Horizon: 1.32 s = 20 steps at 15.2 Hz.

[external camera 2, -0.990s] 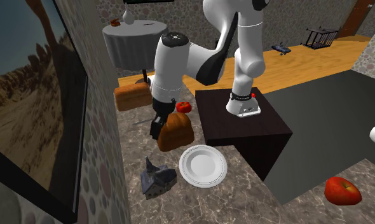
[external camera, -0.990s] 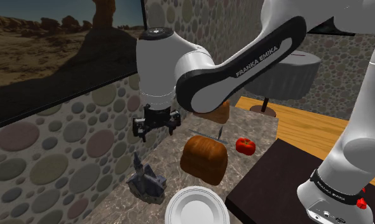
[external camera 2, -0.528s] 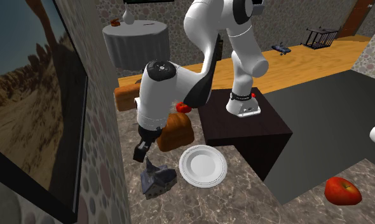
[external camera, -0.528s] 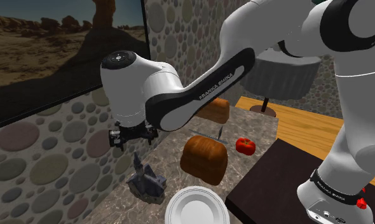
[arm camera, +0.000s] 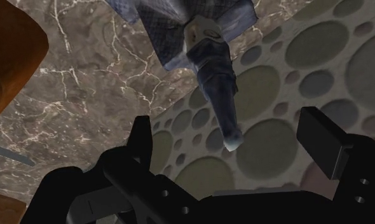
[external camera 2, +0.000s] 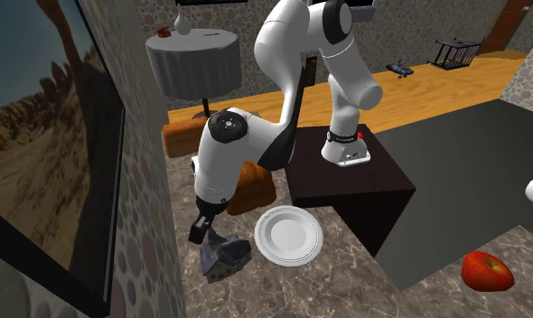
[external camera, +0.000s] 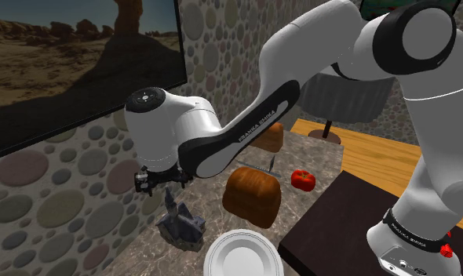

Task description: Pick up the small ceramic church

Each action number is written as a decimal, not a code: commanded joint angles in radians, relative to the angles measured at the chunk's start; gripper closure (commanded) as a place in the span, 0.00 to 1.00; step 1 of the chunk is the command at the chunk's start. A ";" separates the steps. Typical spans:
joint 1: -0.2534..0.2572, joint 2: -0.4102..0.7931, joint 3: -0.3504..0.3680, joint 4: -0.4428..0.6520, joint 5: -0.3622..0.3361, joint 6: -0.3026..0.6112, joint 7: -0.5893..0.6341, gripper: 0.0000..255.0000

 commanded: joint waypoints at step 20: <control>-0.017 -0.053 0.032 0.030 0.052 -0.069 -0.047 1.00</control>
